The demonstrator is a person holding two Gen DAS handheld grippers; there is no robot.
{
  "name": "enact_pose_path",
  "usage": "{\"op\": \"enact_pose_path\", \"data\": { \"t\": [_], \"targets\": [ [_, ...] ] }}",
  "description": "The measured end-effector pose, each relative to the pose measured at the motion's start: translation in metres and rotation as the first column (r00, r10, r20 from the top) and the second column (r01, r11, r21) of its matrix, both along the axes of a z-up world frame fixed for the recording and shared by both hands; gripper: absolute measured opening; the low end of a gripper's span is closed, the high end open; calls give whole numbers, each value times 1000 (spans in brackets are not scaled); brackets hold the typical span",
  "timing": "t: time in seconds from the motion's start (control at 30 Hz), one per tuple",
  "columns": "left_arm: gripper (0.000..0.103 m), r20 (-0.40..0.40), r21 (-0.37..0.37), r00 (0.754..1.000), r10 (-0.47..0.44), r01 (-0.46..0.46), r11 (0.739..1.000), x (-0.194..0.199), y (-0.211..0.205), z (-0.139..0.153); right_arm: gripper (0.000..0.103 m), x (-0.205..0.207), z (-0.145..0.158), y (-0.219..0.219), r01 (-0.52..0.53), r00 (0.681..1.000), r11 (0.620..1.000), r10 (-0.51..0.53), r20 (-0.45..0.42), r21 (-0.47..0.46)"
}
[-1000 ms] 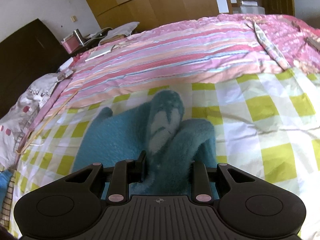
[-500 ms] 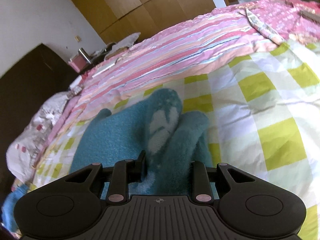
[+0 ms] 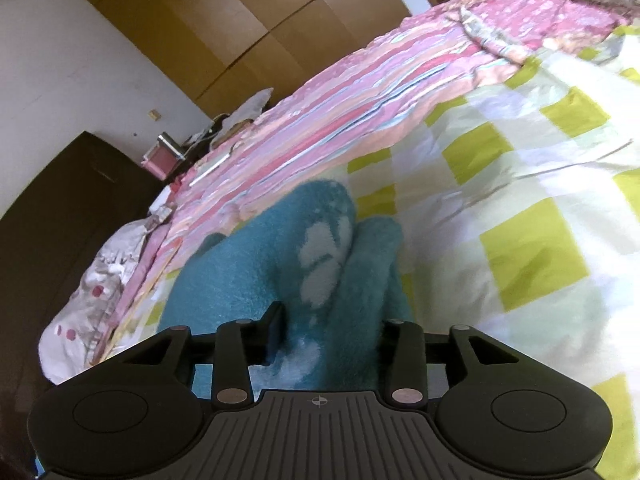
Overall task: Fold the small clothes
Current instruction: 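Lay the hem end onto the sweater and open both grippers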
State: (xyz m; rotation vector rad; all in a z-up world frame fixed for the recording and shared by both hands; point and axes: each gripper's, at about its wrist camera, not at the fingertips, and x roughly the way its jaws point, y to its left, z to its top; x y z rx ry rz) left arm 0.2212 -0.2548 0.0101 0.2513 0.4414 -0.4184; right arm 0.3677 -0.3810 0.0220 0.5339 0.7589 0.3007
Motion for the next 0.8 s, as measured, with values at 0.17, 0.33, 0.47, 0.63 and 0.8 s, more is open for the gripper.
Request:
{"op": "enact_pose_path", "data": {
  "t": [0.17,0.33,0.47,0.63,0.8],
  "targets": [
    [39,-30,-37,1000,8,-9,999,0,3,6,41,-26,25,-6,41,998,996,-37,51,-77],
    [39,-36,-66,999,-7,5,998,-7,14,16,41,-50,48,-9,29,995,999,-25,98,-34],
    [40,-42,-91,999,-24,20,996,-20,22,23,41,-58,53,12,-34,997,995,40,72,-89],
    [45,-19,-91,997,-74,72,993,-38,46,34,42,-58,42,30,-58,998,983,54,-24,-176],
    [46,-9,-105,998,-63,62,993,-45,72,44,43,-60,20,36,-73,994,979,57,-90,-192]
  ]
}}
